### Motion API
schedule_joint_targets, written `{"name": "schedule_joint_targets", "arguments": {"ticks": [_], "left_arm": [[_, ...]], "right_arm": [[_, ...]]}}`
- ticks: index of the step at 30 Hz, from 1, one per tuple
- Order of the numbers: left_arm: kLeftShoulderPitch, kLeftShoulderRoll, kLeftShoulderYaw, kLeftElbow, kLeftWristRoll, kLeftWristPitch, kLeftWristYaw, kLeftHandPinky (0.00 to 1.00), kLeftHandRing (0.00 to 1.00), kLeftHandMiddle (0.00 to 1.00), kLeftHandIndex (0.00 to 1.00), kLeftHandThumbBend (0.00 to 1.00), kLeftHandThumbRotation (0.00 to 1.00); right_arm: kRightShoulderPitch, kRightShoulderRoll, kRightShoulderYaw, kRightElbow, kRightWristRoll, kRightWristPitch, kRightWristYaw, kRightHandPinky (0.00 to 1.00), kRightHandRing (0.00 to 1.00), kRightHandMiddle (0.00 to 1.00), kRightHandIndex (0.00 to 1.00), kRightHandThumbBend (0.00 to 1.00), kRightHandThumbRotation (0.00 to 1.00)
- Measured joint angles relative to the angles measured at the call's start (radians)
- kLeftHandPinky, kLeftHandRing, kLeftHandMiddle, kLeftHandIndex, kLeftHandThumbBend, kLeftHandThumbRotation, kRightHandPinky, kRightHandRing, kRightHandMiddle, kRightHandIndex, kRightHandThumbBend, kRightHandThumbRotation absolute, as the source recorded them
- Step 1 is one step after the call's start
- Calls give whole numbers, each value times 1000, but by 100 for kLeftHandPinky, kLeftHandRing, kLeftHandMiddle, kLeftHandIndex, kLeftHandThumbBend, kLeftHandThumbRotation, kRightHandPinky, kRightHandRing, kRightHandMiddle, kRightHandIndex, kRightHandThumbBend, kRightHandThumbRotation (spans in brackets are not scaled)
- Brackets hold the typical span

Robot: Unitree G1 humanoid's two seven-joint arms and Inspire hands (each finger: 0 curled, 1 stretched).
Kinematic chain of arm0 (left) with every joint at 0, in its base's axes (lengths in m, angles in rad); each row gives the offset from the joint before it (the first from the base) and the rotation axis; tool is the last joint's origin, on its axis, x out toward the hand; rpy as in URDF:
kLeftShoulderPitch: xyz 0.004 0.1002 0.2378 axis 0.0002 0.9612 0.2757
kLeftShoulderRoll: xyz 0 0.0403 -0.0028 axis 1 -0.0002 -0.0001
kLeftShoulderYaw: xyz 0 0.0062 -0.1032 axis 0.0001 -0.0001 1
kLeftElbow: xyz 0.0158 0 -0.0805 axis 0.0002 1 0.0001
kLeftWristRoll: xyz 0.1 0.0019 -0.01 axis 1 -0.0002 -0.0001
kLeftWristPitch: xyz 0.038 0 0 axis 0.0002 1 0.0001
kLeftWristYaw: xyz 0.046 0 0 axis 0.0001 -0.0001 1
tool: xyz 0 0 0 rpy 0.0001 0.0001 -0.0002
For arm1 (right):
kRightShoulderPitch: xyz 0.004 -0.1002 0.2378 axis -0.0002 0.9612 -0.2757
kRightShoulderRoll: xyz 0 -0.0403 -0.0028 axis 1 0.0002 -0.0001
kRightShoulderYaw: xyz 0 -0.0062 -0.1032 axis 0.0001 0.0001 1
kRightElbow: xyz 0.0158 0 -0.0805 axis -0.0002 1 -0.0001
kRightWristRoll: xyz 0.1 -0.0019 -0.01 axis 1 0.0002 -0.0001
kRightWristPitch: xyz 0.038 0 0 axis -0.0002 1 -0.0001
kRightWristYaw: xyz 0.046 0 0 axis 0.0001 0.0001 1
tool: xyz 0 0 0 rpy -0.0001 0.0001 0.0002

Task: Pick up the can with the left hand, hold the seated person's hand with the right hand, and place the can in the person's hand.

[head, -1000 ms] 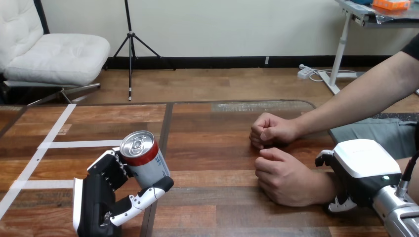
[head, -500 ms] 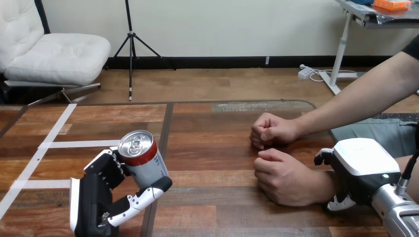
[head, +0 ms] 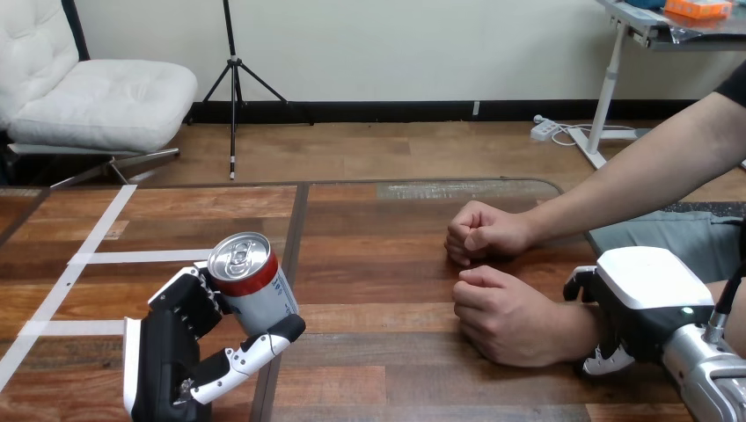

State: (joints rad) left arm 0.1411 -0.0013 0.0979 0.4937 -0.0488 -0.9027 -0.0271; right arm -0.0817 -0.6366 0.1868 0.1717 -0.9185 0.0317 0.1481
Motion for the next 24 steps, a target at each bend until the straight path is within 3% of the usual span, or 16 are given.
{"name": "schedule_joint_targets", "arguments": {"ticks": [8,15,24], "left_arm": [[0,0,0,0,-10,1,-7,45,44,48,51,73,0],[0,0,0,-1,-22,7,-18,44,44,49,51,72,0],[3,0,0,-5,-20,15,-17,43,44,49,51,72,0]], "right_arm": [[-4,0,1,-14,12,22,40,40,51,60,64,80,0],[-8,0,1,-29,18,46,81,23,32,43,63,82,0],[-22,0,1,-43,24,77,148,17,26,38,57,81,0]]}}
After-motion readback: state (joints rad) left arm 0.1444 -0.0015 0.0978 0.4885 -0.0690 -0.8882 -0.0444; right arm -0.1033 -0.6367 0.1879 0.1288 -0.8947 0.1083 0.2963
